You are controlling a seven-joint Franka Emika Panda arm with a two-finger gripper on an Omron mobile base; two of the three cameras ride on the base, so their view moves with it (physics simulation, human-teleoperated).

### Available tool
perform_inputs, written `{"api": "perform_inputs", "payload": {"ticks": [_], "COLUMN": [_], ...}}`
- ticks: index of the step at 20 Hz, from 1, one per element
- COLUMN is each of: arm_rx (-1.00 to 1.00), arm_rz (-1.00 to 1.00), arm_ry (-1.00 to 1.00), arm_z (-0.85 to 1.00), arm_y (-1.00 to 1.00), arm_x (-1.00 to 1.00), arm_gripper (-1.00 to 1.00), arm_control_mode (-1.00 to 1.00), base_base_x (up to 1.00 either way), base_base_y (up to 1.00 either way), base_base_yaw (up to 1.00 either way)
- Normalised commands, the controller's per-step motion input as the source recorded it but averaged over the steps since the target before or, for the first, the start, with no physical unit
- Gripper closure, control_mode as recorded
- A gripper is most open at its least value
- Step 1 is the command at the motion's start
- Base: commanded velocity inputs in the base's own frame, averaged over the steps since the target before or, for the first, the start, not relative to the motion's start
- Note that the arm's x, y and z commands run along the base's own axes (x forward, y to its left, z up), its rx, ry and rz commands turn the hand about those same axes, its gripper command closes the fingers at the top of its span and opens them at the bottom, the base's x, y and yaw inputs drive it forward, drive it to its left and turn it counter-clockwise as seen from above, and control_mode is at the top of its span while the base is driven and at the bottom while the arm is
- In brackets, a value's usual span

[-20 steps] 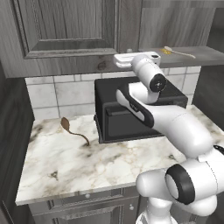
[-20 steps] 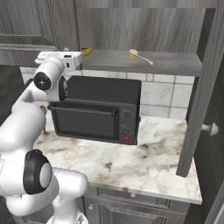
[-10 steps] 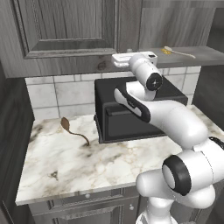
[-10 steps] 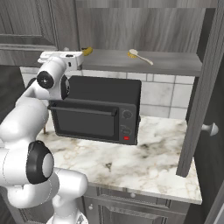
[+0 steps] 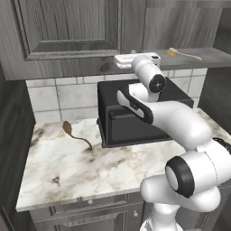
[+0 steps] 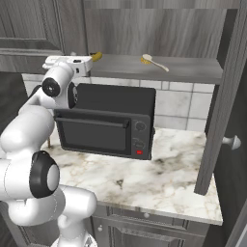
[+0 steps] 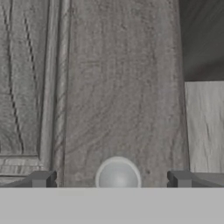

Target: Pick the sponge and dish brush from the cabinet and place them on the counter.

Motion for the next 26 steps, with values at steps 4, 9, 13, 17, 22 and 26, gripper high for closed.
{"api": "perform_inputs", "payload": {"ticks": [4,9,13,17,22,26], "arm_rx": [0.00,0.00,0.00,0.00,0.00,0.00], "arm_rz": [0.00,0.00,0.00,0.00,0.00,0.03], "arm_ry": [0.00,0.02,0.03,0.07,0.22,0.34], "arm_z": [-0.05,-0.20,-0.13,-0.12,-0.11,0.00], "arm_y": [0.10,0.12,0.05,0.04,0.26,0.22], "arm_x": [0.17,0.27,0.23,0.24,0.42,0.32], "arm_gripper": [-1.00,1.00,1.00,1.00,1.00,1.00], "arm_control_mode": [-1.00,-1.00,-1.00,-1.00,-1.00,-1.00], "base_base_x": [0.00,0.00,0.00,0.00,0.00,0.00], "base_base_y": [0.00,0.00,0.00,0.00,0.00,0.00], "base_base_yaw": [0.00,0.00,0.00,0.00,0.00,0.00]}}
